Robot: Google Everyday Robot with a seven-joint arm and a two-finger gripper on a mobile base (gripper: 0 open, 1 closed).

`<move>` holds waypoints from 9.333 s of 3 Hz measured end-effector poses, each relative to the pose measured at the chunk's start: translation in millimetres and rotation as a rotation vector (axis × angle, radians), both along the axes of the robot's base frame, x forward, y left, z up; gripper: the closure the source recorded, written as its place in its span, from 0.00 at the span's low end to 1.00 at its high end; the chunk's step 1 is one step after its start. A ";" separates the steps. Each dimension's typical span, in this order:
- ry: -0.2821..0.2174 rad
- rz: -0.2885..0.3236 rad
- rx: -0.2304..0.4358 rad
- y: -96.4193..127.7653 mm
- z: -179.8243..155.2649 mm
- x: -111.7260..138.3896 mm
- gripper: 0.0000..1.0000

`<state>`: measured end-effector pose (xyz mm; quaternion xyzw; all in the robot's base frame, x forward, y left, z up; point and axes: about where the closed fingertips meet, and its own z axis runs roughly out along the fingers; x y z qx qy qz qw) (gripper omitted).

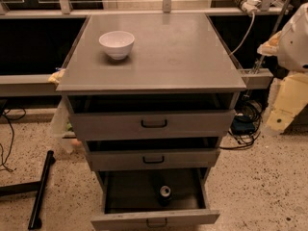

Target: Pick pepsi can from bottom drawer and place on counter

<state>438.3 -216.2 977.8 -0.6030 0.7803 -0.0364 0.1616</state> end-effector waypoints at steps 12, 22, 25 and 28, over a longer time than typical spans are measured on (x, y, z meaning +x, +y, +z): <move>0.025 0.189 0.487 62.1 -579.0 108.8 1.00; -0.091 0.241 0.677 104.2 -753.6 147.0 0.29; -0.069 0.273 0.721 136.1 -799.7 158.8 0.49; -0.050 0.264 0.727 127.5 -787.9 147.5 1.00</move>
Offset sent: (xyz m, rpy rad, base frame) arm 0.0062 -0.0059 -0.1257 0.0991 0.0084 0.0172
